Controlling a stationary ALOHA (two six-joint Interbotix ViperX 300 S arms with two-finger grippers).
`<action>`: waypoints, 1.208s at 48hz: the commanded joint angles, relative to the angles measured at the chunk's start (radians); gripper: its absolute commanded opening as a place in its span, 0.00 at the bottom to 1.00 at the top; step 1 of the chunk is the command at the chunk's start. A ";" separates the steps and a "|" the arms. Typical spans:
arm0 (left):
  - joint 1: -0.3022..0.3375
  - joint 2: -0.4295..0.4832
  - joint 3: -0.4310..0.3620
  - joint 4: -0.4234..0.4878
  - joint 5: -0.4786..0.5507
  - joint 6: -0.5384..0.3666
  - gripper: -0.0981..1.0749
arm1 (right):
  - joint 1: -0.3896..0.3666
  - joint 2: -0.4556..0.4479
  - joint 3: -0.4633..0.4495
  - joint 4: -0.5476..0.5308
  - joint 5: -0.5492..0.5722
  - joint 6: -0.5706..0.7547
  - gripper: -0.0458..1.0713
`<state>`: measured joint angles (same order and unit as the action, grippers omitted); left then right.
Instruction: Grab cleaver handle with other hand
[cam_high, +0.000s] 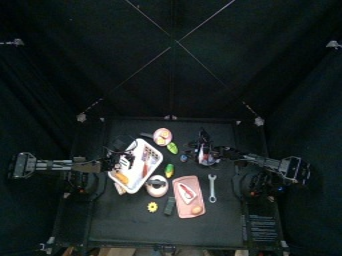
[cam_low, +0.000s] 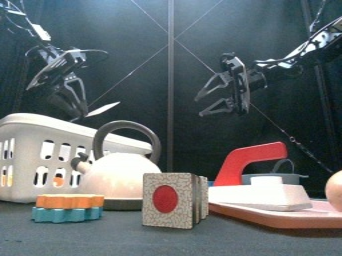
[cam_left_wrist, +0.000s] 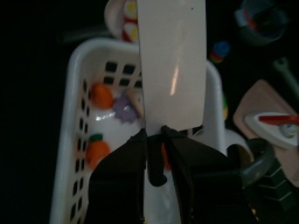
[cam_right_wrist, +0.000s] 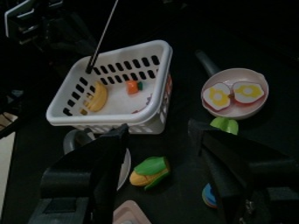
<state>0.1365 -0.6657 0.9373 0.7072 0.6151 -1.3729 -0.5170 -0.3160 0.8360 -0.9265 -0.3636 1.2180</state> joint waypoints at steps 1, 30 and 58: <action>0.055 -0.008 0.002 0.034 -0.132 0.009 0.54 | 0.006 -0.025 -0.020 0.006 -0.005 0.000 0.85; 0.339 0.104 -0.002 0.106 -0.977 0.049 0.54 | 0.163 0.051 -0.147 0.009 -0.014 -0.006 0.85; 0.232 0.348 0.029 -0.425 -1.543 0.609 0.54 | 0.219 0.181 -0.287 0.072 -0.032 -0.005 0.85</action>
<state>0.3881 -0.3237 0.9725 0.3712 -0.9112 -0.8222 -0.3022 -0.1273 0.5921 -0.8544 -0.3850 1.2149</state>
